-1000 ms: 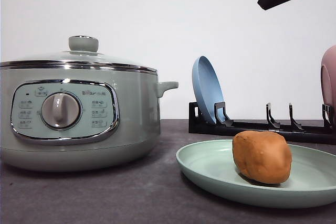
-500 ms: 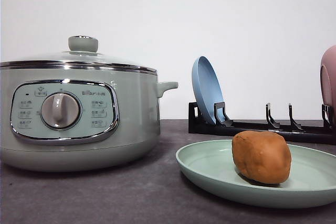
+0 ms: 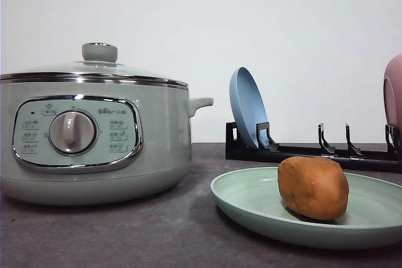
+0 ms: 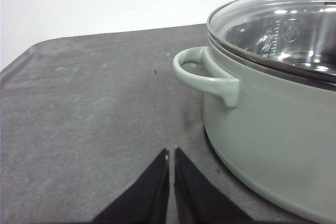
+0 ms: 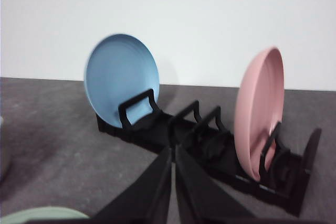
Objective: Transfer potato from steamer to green plate
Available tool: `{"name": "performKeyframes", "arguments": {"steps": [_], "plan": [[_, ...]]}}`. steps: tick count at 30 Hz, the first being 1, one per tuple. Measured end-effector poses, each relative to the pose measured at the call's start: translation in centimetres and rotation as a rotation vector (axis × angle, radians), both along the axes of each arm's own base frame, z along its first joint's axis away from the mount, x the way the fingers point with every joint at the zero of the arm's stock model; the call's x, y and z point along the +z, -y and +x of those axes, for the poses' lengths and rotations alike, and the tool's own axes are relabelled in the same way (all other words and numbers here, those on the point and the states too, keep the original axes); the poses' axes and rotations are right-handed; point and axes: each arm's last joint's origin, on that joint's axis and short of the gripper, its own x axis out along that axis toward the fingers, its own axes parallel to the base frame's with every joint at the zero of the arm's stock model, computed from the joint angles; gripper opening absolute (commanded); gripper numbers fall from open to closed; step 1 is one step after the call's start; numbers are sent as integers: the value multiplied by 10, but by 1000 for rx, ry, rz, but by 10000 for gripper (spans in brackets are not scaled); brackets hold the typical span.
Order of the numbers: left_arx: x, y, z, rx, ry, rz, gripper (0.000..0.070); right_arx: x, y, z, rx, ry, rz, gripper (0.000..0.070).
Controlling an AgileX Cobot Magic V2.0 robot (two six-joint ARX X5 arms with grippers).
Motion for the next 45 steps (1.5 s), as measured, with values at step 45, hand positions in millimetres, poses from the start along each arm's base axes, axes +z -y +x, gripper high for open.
{"name": "performKeyframes", "arguments": {"steps": [45], "plan": [[0,0,0,0,0,0,10,-59,1,-4,-13,-156,5,1]]}}
